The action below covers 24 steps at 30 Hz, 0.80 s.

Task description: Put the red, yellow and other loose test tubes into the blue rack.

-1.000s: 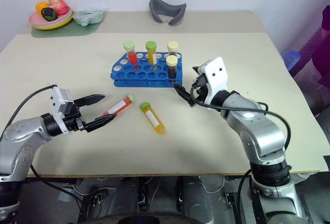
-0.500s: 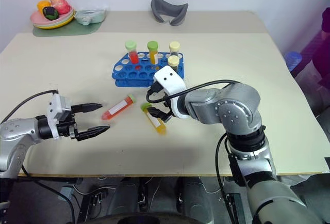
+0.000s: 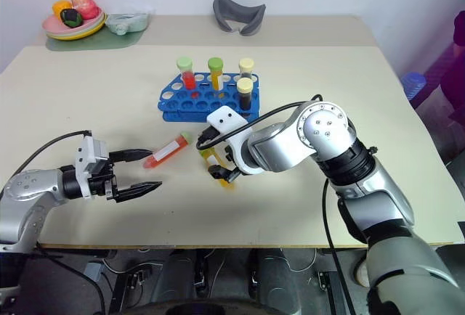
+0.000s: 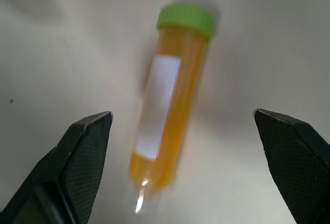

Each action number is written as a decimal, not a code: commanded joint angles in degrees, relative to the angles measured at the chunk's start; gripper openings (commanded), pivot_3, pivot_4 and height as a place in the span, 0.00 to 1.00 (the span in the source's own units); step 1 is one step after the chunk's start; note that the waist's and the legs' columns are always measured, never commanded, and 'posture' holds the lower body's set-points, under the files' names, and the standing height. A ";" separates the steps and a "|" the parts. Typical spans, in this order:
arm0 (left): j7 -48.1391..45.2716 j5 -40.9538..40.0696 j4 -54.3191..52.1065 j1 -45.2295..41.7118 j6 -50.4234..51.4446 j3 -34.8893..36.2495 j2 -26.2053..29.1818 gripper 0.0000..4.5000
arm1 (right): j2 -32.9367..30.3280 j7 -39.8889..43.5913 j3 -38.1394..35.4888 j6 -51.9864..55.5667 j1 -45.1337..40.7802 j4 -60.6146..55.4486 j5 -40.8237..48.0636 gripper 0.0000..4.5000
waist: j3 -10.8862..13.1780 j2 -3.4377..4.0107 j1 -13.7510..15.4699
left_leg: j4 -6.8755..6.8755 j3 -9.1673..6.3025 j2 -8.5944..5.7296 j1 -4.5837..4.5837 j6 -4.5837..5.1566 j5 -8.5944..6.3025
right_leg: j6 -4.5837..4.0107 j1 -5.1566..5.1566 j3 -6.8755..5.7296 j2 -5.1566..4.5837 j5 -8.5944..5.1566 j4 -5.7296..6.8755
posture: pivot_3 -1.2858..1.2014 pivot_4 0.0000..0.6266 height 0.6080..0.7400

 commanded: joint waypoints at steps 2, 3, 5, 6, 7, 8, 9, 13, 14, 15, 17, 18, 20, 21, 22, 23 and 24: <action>-0.61 -0.35 -0.78 -0.99 -0.75 -0.15 -0.13 1.00 | -0.10 -3.27 4.11 -4.36 -1.55 1.82 2.26 0.99 | 0.00 0.00 -0.02 | 0.00 -0.01 0.01 0.00 0.00 0.00 | 0.00 0.00 0.00 0.00 0.00 0.00 | 0.52 0.24 0.44; -0.55 -0.37 -0.78 -1.07 -0.71 -0.29 -0.23 1.00 | 0.20 -3.32 4.51 -4.73 -1.73 2.31 2.26 0.99 | 0.00 0.00 -0.02 | 0.00 -0.01 0.02 0.00 0.00 0.00 | 0.00 0.00 0.00 -0.01 0.00 0.00 | 0.52 0.24 0.44; -0.47 -0.42 -0.78 -1.17 -0.64 -0.45 -0.39 1.00 | 0.71 -3.37 5.43 -5.04 -2.36 2.86 2.26 0.99 | 0.00 0.00 -0.02 | 0.00 -0.02 0.02 -0.01 0.01 -0.01 | 0.00 -0.02 0.01 -0.02 0.00 0.00 | 0.52 0.24 0.44; -0.44 -0.42 -0.82 -1.13 -0.66 -0.49 -0.45 1.00 | 0.92 -3.89 5.96 -5.18 -2.40 3.19 2.26 0.99 | 0.00 0.00 -0.01 | 0.00 -0.03 0.02 -0.01 0.01 -0.01 | 0.00 -0.02 0.01 -0.02 0.00 0.00 | 0.52 0.24 0.44; -0.39 -0.42 -0.84 -1.15 -0.66 -0.52 -0.52 1.00 | 1.07 -4.56 6.42 -5.31 -2.21 3.61 2.26 0.99 | 0.00 0.00 0.00 | -0.01 -0.04 0.03 -0.01 0.01 -0.01 | 0.00 -0.02 0.01 -0.02 0.00 0.00 | 0.52 0.24 0.44; -0.34 -0.41 -0.87 -1.18 -0.63 -0.51 -0.59 1.00 | 1.04 -5.38 6.85 -5.51 -1.88 3.95 2.26 0.99 | 0.00 0.00 0.01 | -0.01 -0.05 0.03 0.00 0.01 -0.01 | 0.00 -0.02 0.01 -0.02 0.00 0.00 | 0.52 0.24 0.44; -0.28 -0.40 -0.91 -1.16 -0.62 -0.43 -0.65 1.00 | 0.85 -6.33 7.24 -5.70 -1.48 4.22 2.26 0.99 | 0.00 0.00 0.04 | 0.00 -0.05 0.03 0.00 0.01 -0.01 | 0.00 -0.01 0.01 -0.02 0.00 0.00 | 0.52 0.24 0.44; -0.03 -0.35 -1.05 -1.09 -0.58 -0.30 -0.77 1.00 | -0.27 -8.64 7.97 -5.78 -1.03 4.53 2.26 0.99 | 0.00 0.00 0.09 | 0.00 -0.06 0.03 -0.01 0.01 -0.01 | 0.00 -0.01 0.01 -0.03 0.00 0.00 | 0.52 0.24 0.44; 0.04 -0.37 -1.10 -1.11 -0.55 -0.33 -0.79 1.00 | -0.62 -9.00 8.12 -5.63 -1.05 4.63 2.26 0.99 | 0.00 0.00 0.09 | 0.00 -0.06 0.03 -0.01 0.01 -0.01 | 0.00 -0.01 0.01 -0.03 0.00 0.00 | 0.52 0.24 0.44; 0.20 -0.39 -1.16 -1.13 -0.56 -0.32 -0.86 1.00 | -1.36 -9.91 8.43 -5.50 -1.07 4.65 2.26 0.99 | 0.00 0.00 0.10 | 0.00 -0.06 0.03 -0.01 0.01 -0.01 | 0.00 -0.01 0.01 -0.03 0.00 0.00 | 0.52 0.24 0.44; 0.47 -0.41 -1.22 -1.17 -0.62 -0.31 -1.01 1.00 | -2.38 -11.20 8.82 -5.38 -0.99 4.68 2.26 0.99 | 0.00 0.00 0.15 | 0.00 -0.06 0.03 -0.01 0.02 -0.01 | 0.00 -0.01 0.01 -0.03 0.00 0.00 | 0.52 0.24 0.44; 0.68 -0.43 -1.31 -1.24 -0.63 -0.33 -1.17 1.00 | -2.92 -11.72 9.03 -5.31 -1.03 4.60 2.26 0.99 | 0.00 0.00 0.19 | 0.00 -0.06 0.03 -0.01 0.02 -0.01 | 0.00 -0.01 0.01 -0.03 0.00 0.00 | 0.52 0.24 0.44; 1.04 -0.40 -1.49 -1.46 -0.57 -0.52 -1.50 1.00 | -3.71 -12.20 9.35 -5.12 -1.19 4.53 2.26 0.99 | 0.00 0.00 0.28 | 0.00 -0.06 0.02 0.00 0.02 -0.01 | 0.00 0.00 0.01 -0.04 0.00 -0.01 | 0.52 0.24 0.44; 1.19 -0.36 -1.55 -1.59 -0.55 -0.63 -1.68 1.00 | -4.03 -12.41 9.64 -4.96 -1.53 4.37 2.26 0.99 | 0.00 0.00 0.30 | 0.00 -0.06 0.02 0.00 0.02 -0.01 | 0.00 0.01 0.01 -0.05 0.00 -0.02 | 0.52 0.24 0.44; 1.30 -0.28 -1.56 -1.72 -0.58 -0.72 -1.87 1.00 | -4.23 -12.50 9.87 -4.79 -1.84 4.28 2.26 0.99 | 0.00 0.00 0.29 | 0.00 -0.06 0.02 0.00 0.03 -0.01 | 0.00 0.01 0.01 -0.05 0.00 -0.02 | 0.52 0.24 0.44; 1.41 -0.22 -1.60 -1.82 -0.59 -0.79 -2.07 1.00 | -4.42 -12.56 10.08 -4.65 -2.06 4.14 2.26 0.99 | 0.00 0.00 0.26 | 0.00 -0.06 0.02 0.00 0.03 -0.01 | 0.00 0.01 0.01 -0.05 0.00 -0.02 | 0.52 0.24 0.44; 1.49 -0.19 -1.68 -1.90 -0.61 -0.88 -2.27 1.00 | -4.69 -12.52 10.45 -4.31 -2.51 3.97 2.26 0.99 | 0.00 0.00 0.24 | 0.00 -0.06 0.02 0.00 0.03 -0.01 | 0.00 0.01 0.01 -0.05 0.00 -0.02 | 0.52 0.24 0.44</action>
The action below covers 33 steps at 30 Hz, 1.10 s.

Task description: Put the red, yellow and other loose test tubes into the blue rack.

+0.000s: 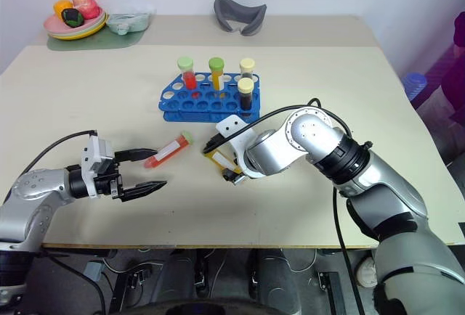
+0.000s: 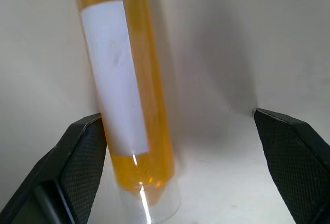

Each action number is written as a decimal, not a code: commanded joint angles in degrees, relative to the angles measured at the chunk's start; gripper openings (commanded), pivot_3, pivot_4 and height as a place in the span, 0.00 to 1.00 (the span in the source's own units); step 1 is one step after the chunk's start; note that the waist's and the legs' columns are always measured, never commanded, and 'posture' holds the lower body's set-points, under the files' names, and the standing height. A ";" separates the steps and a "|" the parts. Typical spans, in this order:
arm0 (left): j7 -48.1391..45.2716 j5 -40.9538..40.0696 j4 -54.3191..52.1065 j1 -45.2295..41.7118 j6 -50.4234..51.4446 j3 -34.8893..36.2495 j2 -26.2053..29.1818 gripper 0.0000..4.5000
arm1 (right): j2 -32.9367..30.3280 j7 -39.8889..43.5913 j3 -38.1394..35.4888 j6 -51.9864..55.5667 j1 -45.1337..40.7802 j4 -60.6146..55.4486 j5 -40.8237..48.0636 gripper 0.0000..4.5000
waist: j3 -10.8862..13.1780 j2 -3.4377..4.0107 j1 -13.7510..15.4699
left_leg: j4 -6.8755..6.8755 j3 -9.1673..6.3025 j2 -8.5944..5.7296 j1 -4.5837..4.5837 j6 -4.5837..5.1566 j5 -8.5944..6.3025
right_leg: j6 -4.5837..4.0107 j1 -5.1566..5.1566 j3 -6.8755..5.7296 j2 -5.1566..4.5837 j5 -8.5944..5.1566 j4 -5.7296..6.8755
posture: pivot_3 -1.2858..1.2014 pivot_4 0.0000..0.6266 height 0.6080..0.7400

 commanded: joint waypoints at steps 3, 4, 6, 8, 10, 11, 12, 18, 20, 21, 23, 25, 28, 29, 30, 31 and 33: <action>0.54 -0.15 -1.90 -0.94 -0.54 -0.37 -0.68 1.00 | -1.96 1.47 2.53 3.10 -3.19 -1.31 -0.23 0.99 | 0.00 0.00 -0.01 | 0.00 -0.01 0.00 0.00 0.00 0.00 | 0.00 0.00 0.00 0.00 0.00 0.00 | 0.52 0.24 0.44; 0.58 -0.11 -1.97 -1.06 -0.49 -0.48 -0.78 1.00 | -1.88 2.51 2.68 3.63 -3.67 -1.37 -0.56 0.99 | 0.00 0.00 -0.02 | 0.00 -0.01 0.00 0.00 0.01 -0.01 | 0.00 -0.01 0.00 0.00 0.00 0.00 | 0.52 0.24 0.44; 0.72 -0.12 -2.18 -1.24 -0.41 -0.66 -0.99 1.00 | -1.75 4.51 2.84 4.75 -4.40 -1.11 -2.03 0.99 | 0.00 0.00 -0.04 | 0.00 -0.01 0.00 0.00 0.02 -0.01 | 0.00 -0.01 0.00 0.00 0.00 -0.01 | 0.52 0.24 0.44; 0.84 -0.20 -2.48 -1.20 -0.42 -0.75 -1.06 1.00 | -1.58 6.56 2.73 5.86 -4.82 -0.61 -3.74 0.99 | 0.00 0.00 -0.05 | -0.01 -0.02 0.01 0.00 0.02 -0.01 | 0.00 -0.01 0.00 0.01 0.00 -0.01 | 0.52 0.24 0.44; 0.90 -0.25 -2.74 -1.01 -0.45 -0.82 -1.02 1.00 | -1.27 8.33 2.42 6.74 -4.93 0.19 -5.42 0.99 | 0.00 0.00 -0.06 | -0.01 -0.02 0.01 0.00 0.02 -0.01 | 0.00 -0.01 0.00 0.00 0.00 -0.01 | 0.52 0.24 0.44; 0.89 -0.22 -2.90 -0.77 -0.56 -0.86 -0.95 1.00 | -1.07 9.10 2.27 7.06 -4.95 0.57 -6.13 0.99 | 0.00 0.00 -0.05 | -0.01 -0.02 0.01 0.00 0.03 -0.02 | 0.00 -0.01 0.00 0.00 0.00 -0.01 | 0.52 0.24 0.44; 0.83 -0.06 -2.89 -0.51 -0.81 -0.91 -0.84 1.00 | -0.78 9.78 2.11 7.34 -4.99 1.04 -6.84 0.99 | 0.00 0.00 -0.05 | -0.01 -0.02 0.01 0.00 0.03 -0.02 | 0.00 -0.01 0.00 0.00 0.00 -0.01 | 0.52 0.24 0.44; 0.24 0.44 -1.95 0.55 -2.32 -0.73 -0.77 1.00 | 1.60 12.54 0.84 8.65 -4.96 3.03 -10.08 0.99 | 0.00 0.00 -0.20 | -0.04 -0.02 0.02 0.03 0.03 -0.02 | 0.00 0.00 0.00 0.02 0.00 -0.02 | 0.52 0.24 0.44; -0.30 0.65 -0.89 0.87 -3.34 -0.57 -0.79 1.00 | 2.82 13.24 0.11 9.09 -4.92 4.03 -10.84 0.99 | 0.00 0.00 -0.34 | -0.05 -0.01 0.04 0.04 0.03 -0.02 | 0.00 0.00 0.00 0.04 0.00 -0.02 | 0.52 0.24 0.44; -0.47 0.72 -0.53 0.94 -3.69 -0.54 -0.80 1.00 | 3.23 13.51 -0.23 9.35 -4.88 4.37 -11.19 0.99 | -0.01 0.00 -0.40 | -0.06 -0.01 0.04 0.05 0.03 -0.02 | 0.00 0.00 0.01 0.04 0.00 -0.02 | 0.52 0.24 0.44; -0.93 0.84 0.38 1.08 -4.62 -0.50 -0.81 1.00 | 3.85 14.16 -0.91 9.99 -4.67 4.64 -11.98 0.87 | 0.00 0.01 -0.48 | -0.07 0.00 0.06 0.07 0.03 -0.02 | -0.01 0.00 0.01 0.06 0.00 -0.02 | 0.52 0.24 0.44; -1.29 0.97 1.13 1.04 -5.32 -0.50 -0.84 1.00 | 4.27 14.69 -1.53 10.52 -4.56 5.00 -12.46 0.69 | 0.00 0.01 -0.41 | -0.08 0.00 0.06 0.06 0.03 -0.02 | -0.01 -0.02 0.01 0.06 0.00 -0.02 | 0.52 0.24 0.44; -1.62 1.04 1.83 1.15 -6.13 -0.53 -0.86 1.00 | 4.36 15.10 -2.25 11.01 -4.77 5.22 -12.64 0.35 | 0.00 0.01 -0.30 | -0.07 0.01 0.05 0.05 0.03 -0.02 | -0.01 0.00 0.01 0.03 0.00 -0.02 | 0.52 0.24 0.44; -1.71 1.05 1.99 1.25 -6.37 -0.54 -0.86 1.00 | 4.28 15.12 -2.59 11.07 -4.88 5.14 -12.64 0.35 | 0.00 0.01 -0.14 | -0.07 0.01 0.05 0.05 0.03 -0.02 | -0.01 0.00 0.01 0.03 0.00 -0.02 | 0.52 0.24 0.44; -1.76 1.06 2.06 1.36 -6.54 -0.56 -0.86 1.00 | 4.11 15.32 -3.00 11.22 -5.08 4.82 -12.73 0.35 | 0.00 0.01 -0.09 | -0.07 0.00 0.04 0.05 0.03 -0.02 | -0.01 0.00 0.01 0.01 0.00 -0.02 | 0.52 0.24 0.44; -1.78 1.06 2.07 1.44 -6.65 -0.57 -0.85 1.00 | 4.04 15.48 -3.32 11.37 -5.16 4.58 -12.87 0.35 | 0.00 0.01 -0.11 | -0.06 0.01 0.04 0.04 0.03 -0.02 | -0.01 0.00 0.01 0.01 0.00 -0.02 | 0.52 0.24 0.44; -1.72 1.00 1.98 1.52 -6.71 -0.54 -0.80 1.00 | 3.39 16.67 -4.08 11.88 -5.58 3.03 -12.97 0.35 | 0.00 0.01 -0.13 | -0.06 0.01 0.04 0.04 0.03 -0.02 | -0.01 -0.01 0.01 0.01 0.00 -0.02 | 0.52 0.24 0.44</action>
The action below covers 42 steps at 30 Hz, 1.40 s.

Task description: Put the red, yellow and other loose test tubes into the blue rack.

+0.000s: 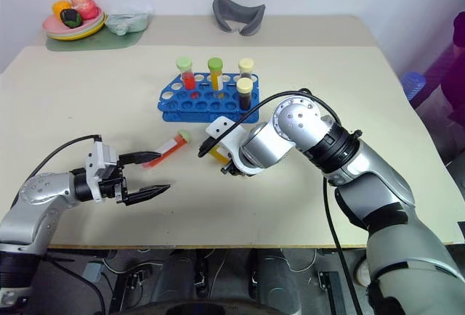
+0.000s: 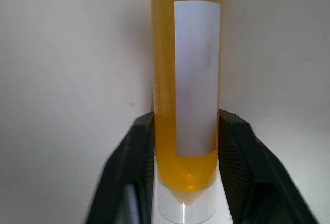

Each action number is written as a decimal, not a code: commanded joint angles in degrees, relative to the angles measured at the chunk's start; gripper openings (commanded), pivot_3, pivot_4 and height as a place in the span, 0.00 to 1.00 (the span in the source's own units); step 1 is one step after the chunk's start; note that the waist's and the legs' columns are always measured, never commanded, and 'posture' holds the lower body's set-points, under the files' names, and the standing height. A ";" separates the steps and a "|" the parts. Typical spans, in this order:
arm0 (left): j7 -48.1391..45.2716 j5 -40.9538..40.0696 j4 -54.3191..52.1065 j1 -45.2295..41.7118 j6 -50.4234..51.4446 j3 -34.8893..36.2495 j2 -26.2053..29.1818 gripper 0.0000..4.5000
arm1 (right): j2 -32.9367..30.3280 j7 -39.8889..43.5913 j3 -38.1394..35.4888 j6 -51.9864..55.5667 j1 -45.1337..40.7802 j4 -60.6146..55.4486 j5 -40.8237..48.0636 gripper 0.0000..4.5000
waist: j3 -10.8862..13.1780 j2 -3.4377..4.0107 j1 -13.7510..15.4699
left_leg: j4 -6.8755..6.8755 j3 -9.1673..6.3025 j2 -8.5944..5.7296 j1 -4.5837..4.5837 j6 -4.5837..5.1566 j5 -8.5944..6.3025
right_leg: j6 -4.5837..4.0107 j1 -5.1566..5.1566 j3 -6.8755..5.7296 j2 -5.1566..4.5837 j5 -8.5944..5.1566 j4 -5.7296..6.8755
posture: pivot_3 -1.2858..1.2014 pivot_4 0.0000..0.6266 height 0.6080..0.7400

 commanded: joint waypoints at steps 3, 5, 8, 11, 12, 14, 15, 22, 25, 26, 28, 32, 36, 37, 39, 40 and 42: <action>-0.06 -0.30 -0.64 0.41 -0.56 1.16 0.35 1.00 | -2.09 2.59 -3.35 1.20 -1.05 -4.16 -0.61 0.35 | 0.01 0.01 0.00 | -0.01 0.00 0.00 -0.03 0.00 0.00 | 0.00 -0.02 0.00 0.01 0.00 -0.01 | 0.52 0.24 0.44; 0.24 -0.58 -1.28 0.74 -0.17 1.59 0.56 1.00 | -3.01 5.04 -5.82 0.08 -0.54 -7.83 -1.93 0.35 | 0.01 0.01 0.00 | -0.01 -0.01 0.00 -0.03 0.00 0.00 | 0.00 -0.03 0.00 0.01 0.00 -0.01 | 0.52 0.24 0.44; 1.35 -0.85 -1.78 1.22 0.41 2.83 0.82 1.00 | -4.96 13.67 -12.27 -3.75 1.45 -17.39 -8.26 0.35 | 0.02 0.02 0.01 | -0.05 -0.02 0.01 -0.03 0.00 0.00 | 0.00 -0.04 0.00 0.02 0.00 -0.03 | 0.52 0.24 0.44; 3.02 -1.05 -1.56 1.26 0.88 4.21 0.62 1.00 | -8.23 29.14 -18.21 -17.51 7.79 -29.88 -24.02 0.35 | 0.02 0.01 0.21 | -0.18 -0.05 0.00 -0.03 0.01 -0.01 | 0.01 -0.01 -0.02 0.03 0.00 -0.20 | 0.52 0.24 0.44; 3.46 -1.17 -1.68 1.31 1.06 4.51 0.43 1.00 | -9.44 33.98 -18.52 -22.25 10.33 -32.14 -29.63 0.35 | 0.02 0.01 0.20 | -0.23 -0.05 0.00 0.00 0.02 -0.01 | 0.02 0.03 -0.04 0.04 0.00 -0.28 | 0.52 0.24 0.44; 4.37 -1.33 -2.08 1.18 1.63 4.67 -0.10 1.00 | -10.97 42.00 -16.47 -31.97 15.09 -34.01 -41.52 0.35 | 0.01 0.00 0.20 | -0.25 -0.06 0.00 0.04 0.02 -0.01 | 0.02 0.12 -0.07 0.04 0.00 -0.38 | 0.52 0.24 0.44; 4.90 -1.41 -2.28 0.98 1.87 4.55 -0.45 1.00 | -10.14 43.52 -15.87 -36.38 17.70 -33.54 -46.56 0.35 | 0.00 -0.02 0.18 | -0.27 -0.07 0.00 0.07 0.02 -0.01 | 0.03 0.17 -0.11 0.05 0.00 -0.45 | 0.52 0.24 0.44; 7.93 -1.87 -4.26 -1.34 4.17 3.40 -2.89 1.00 | 6.34 47.24 -13.63 -61.18 28.34 -20.05 -71.86 0.35 | 0.03 0.03 -0.04 | -0.27 0.01 0.03 0.09 -0.01 0.01 | 0.05 0.17 -0.09 0.11 0.03 -0.45 | 0.52 0.24 0.44; 8.45 -1.88 -4.30 -2.08 4.67 3.54 -2.86 1.00 | 13.83 48.55 -14.74 -70.56 30.14 -13.44 -77.47 0.35 | 0.02 0.01 -0.04 | -0.27 0.03 0.01 0.08 -0.02 0.01 | 0.05 0.16 -0.09 0.11 0.03 -0.44 | 0.52 0.24 0.44; 8.69 -2.02 -4.50 -2.19 4.91 3.73 -2.80 1.00 | 16.00 48.79 -15.19 -73.15 30.39 -11.38 -79.08 0.35 | 0.02 0.02 -0.06 | -0.26 0.05 0.01 0.09 -0.02 0.01 | 0.05 0.18 -0.09 0.11 0.03 -0.44 | 0.52 0.24 0.44; 9.11 -2.23 -4.96 -2.11 5.41 4.21 -2.56 1.00 | 19.31 49.97 -15.42 -77.18 30.53 -7.42 -82.30 0.35 | 0.02 0.02 -0.06 | -0.24 0.06 0.02 0.08 -0.03 0.02 | 0.05 0.16 -0.09 0.11 0.03 -0.40 | 0.52 0.24 0.44; 10.46 -2.26 -5.31 -1.76 5.83 5.62 -2.29 1.00 | 23.13 52.33 -15.47 -82.63 30.27 -0.34 -87.76 0.35 | 0.02 0.02 0.06 | -0.16 0.07 0.00 0.06 -0.04 0.02 | 0.05 0.17 -0.09 0.08 0.03 -0.36 | 0.52 0.24 0.44; 11.45 -2.30 -5.42 -1.90 6.17 6.39 -2.55 1.00 | 26.22 53.15 -17.35 -88.03 28.93 8.05 -91.47 0.35 | 0.02 0.02 0.01 | -0.11 0.07 0.00 0.07 -0.04 0.02 | 0.04 0.16 -0.09 0.08 0.02 -0.26 | 0.52 0.24 0.44; 11.58 -2.36 -5.63 -1.90 6.33 6.39 -2.57 1.00 | 27.09 52.98 -18.03 -89.50 28.48 10.41 -92.34 0.35 | 0.02 0.02 -0.01 | -0.08 0.07 0.00 0.07 -0.05 0.03 | 0.03 0.14 -0.09 0.07 0.02 -0.21 | 0.52 0.24 0.44; 11.79 -2.47 -5.99 -1.83 6.56 6.40 -2.57 1.00 | 28.79 52.33 -19.53 -93.33 27.17 15.34 -94.11 0.35 | 0.03 0.02 -0.07 | -0.03 0.09 -0.01 0.05 -0.06 0.03 | 0.03 0.09 -0.06 0.06 0.02 -0.12 | 0.52 0.24 0.44; 11.91 -2.52 -6.11 -1.80 6.64 6.42 -2.56 1.00 | 29.55 52.10 -20.39 -95.05 26.42 17.73 -94.69 0.35 | 0.02 0.02 -0.10 | -0.01 0.11 -0.01 0.03 -0.06 0.03 | 0.03 0.06 -0.04 0.06 0.02 -0.08 | 0.52 0.24 0.44; 12.14 -2.62 -6.37 -1.73 6.82 6.48 -2.51 1.00 | 30.70 51.84 -21.96 -97.67 25.09 21.62 -95.57 0.35 | 0.03 0.02 -0.17 | 0.00 0.12 -0.01 0.02 -0.35 0.19 | 0.03 0.02 -0.02 0.06 0.02 -0.03 | 0.52 0.24 0.44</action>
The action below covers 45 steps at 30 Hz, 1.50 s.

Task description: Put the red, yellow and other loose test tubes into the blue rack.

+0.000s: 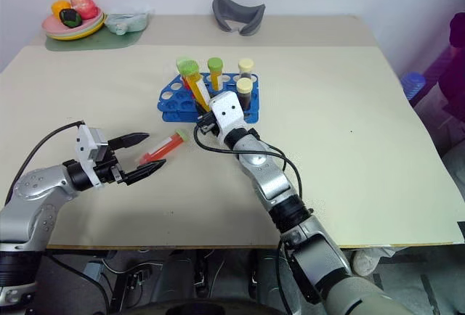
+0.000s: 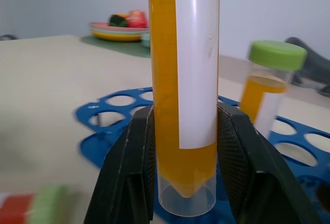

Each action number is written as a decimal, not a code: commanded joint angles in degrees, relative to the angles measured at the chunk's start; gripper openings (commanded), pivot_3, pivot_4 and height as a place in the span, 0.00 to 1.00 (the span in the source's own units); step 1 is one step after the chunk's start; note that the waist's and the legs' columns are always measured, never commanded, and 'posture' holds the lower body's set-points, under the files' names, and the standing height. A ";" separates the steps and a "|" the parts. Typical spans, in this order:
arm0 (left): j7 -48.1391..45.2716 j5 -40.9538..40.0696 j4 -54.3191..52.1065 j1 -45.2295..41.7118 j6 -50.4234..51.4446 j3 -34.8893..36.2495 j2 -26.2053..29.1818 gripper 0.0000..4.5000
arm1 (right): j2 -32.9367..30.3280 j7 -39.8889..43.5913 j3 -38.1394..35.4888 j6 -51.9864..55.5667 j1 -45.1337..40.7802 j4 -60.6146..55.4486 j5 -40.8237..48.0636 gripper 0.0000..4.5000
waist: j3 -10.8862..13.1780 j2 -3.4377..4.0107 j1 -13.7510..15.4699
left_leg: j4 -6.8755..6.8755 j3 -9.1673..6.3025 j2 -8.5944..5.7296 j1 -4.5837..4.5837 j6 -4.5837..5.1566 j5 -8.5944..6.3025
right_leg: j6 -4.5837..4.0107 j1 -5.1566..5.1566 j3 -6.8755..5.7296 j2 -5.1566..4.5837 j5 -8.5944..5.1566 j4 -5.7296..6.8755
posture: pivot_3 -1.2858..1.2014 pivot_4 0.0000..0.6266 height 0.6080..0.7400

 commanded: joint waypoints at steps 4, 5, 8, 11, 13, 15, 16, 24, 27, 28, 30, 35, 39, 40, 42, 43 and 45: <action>0.59 -1.51 -2.79 -0.07 0.89 1.89 0.52 1.00 | 3.07 -1.06 -5.28 -9.58 -5.35 9.00 -3.11 0.35 | 0.00 0.00 0.01 | 0.02 0.03 0.00 -0.03 -0.04 0.02 | 0.00 -0.04 0.03 0.00 0.00 0.05 | 0.52 0.24 0.44; 0.70 -1.56 -3.04 -0.06 1.09 1.96 0.52 1.00 | 3.48 -0.82 -5.79 -10.32 -5.77 10.05 -3.20 0.35 | 0.00 0.00 0.00 | 0.02 0.03 0.00 -0.03 -0.04 0.02 | 0.00 -0.05 0.03 0.00 0.00 0.05 | 0.52 0.24 0.44; 0.82 -1.56 -3.34 -0.11 1.41 2.04 0.53 1.00 | 4.40 -0.44 -6.90 -11.86 -6.63 12.43 -3.89 0.35 | 0.00 0.00 -0.04 | 0.03 0.03 0.00 -0.04 -0.07 0.04 | 0.00 -0.06 0.04 0.00 0.00 0.07 | 0.52 0.24 0.44; 1.06 -1.58 -3.72 -0.29 1.87 2.12 0.48 1.00 | 5.34 -0.09 -7.74 -12.66 -7.26 15.04 -4.20 0.35 | 0.00 0.00 -0.05 | 0.03 0.04 0.00 -0.04 -0.09 0.05 | 0.00 -0.07 0.05 0.00 0.00 0.09 | 0.52 0.24 0.44; 1.15 -1.57 -3.91 -0.37 2.11 2.14 0.44 1.00 | 5.78 0.01 -8.16 -13.17 -7.54 16.42 -4.56 0.35 | 0.00 0.00 -0.05 | 0.03 0.03 0.00 -0.04 -0.09 0.05 | 0.00 -0.07 0.06 0.00 0.00 0.09 | 0.52 0.24 0.44; 1.24 -1.61 -4.08 -0.44 2.30 2.11 0.44 1.00 | 6.38 -0.37 -8.76 -13.58 -7.80 17.84 -4.79 0.35 | 0.00 0.00 -0.04 | 0.03 0.03 0.00 -0.04 -0.09 0.05 | 0.00 -0.07 0.06 0.00 0.00 0.10 | 0.52 0.24 0.44; 1.29 -1.64 -4.12 -0.54 2.39 2.09 0.45 1.00 | 6.60 -0.65 -9.05 -13.80 -7.93 18.43 -4.88 0.35 | 0.00 0.00 -0.01 | 0.03 0.03 0.00 -0.04 -0.09 0.05 | 0.00 -0.07 0.06 0.00 0.00 0.10 | 0.52 0.24 0.44; 1.46 -1.82 -4.32 -0.97 2.83 1.93 0.54 1.00 | 7.89 -0.59 -11.55 -15.87 -8.48 21.84 -4.80 0.35 | 0.00 0.00 0.00 | 0.07 0.03 0.00 -0.06 -0.12 0.07 | -0.01 -0.08 0.06 -0.01 0.00 0.14 | 0.52 0.24 0.44; 1.50 -1.76 -4.30 -1.19 2.94 1.86 0.48 1.00 | 8.74 -0.41 -12.41 -16.63 -7.76 22.27 -4.23 0.35 | 0.00 0.00 0.02 | 0.08 0.03 0.00 -0.06 -0.13 0.07 | -0.01 -0.08 0.06 -0.01 0.00 0.16 | 0.52 0.24 0.44; 1.52 -1.75 -4.28 -1.27 2.95 1.85 0.46 1.00 | 9.07 -0.45 -12.75 -16.87 -7.49 22.32 -3.92 0.35 | 0.00 0.00 0.01 | 0.09 0.03 0.00 -0.06 -0.13 0.07 | -0.01 -0.08 0.06 -0.01 0.00 0.16 | 0.52 0.24 0.44; 1.54 -1.76 -4.39 -1.22 2.98 1.88 0.45 1.00 | 9.58 0.09 -12.92 -17.90 -6.66 22.11 -3.88 0.35 | 0.00 0.00 0.00 | 0.09 0.03 0.00 -0.06 -0.13 0.07 | -0.01 -0.08 0.06 -0.01 0.00 0.16 | 0.52 0.24 0.44; 1.61 -1.85 -4.57 -1.05 2.96 1.89 0.46 1.00 | 10.50 0.90 -13.37 -19.36 -5.44 22.48 -4.11 0.35 | 0.00 0.00 0.02 | 0.09 0.02 0.00 -0.06 -0.14 0.08 | -0.01 -0.08 0.06 -0.01 0.00 0.17 | 0.52 0.24 0.44; 1.61 -1.85 -4.55 -1.07 2.85 1.89 0.44 1.00 | 10.87 1.47 -13.46 -20.29 -4.85 23.30 -4.27 0.35 | 0.00 0.00 0.03 | 0.10 0.02 0.00 -0.06 -0.14 0.08 | -0.01 -0.08 0.06 -0.01 0.00 0.17 | 0.52 0.24 0.44; 1.64 -1.84 -4.58 -1.05 2.83 1.90 0.42 1.00 | 10.92 1.52 -13.52 -20.39 -4.79 23.42 -4.28 0.35 | 0.00 0.00 0.02 | 0.10 0.03 0.00 -0.06 -0.14 0.08 | -0.01 -0.08 0.06 -0.01 0.00 0.18 | 0.52 0.24 0.44; 1.68 -1.82 -4.61 -1.01 2.78 1.91 0.41 1.00 | 10.99 1.53 -13.66 -20.40 -4.76 23.58 -4.28 0.35 | 0.00 0.00 0.01 | 0.10 0.03 0.00 -0.06 -0.14 0.08 | -0.01 -0.08 0.06 -0.01 0.00 0.18 | 0.52 0.24 0.44; 1.68 -1.81 -4.68 -0.91 2.75 1.93 0.41 1.00 | 11.01 1.52 -13.68 -20.39 -4.70 23.57 -4.30 0.35 | 0.00 0.00 0.02 | 0.10 0.03 0.00 -0.06 -0.14 0.08 | -0.01 -0.08 0.06 -0.01 0.00 0.18 | 0.52 0.24 0.44; 1.68 -1.80 -4.71 -0.89 2.73 1.95 0.44 1.00 | 11.16 2.44 -13.89 -20.06 -4.84 23.54 -3.60 0.35 | 0.00 0.00 0.02 | 0.10 0.03 0.00 -0.06 -0.14 0.08 | -0.01 -0.08 0.06 -0.01 0.00 0.18 | 0.52 0.24 0.44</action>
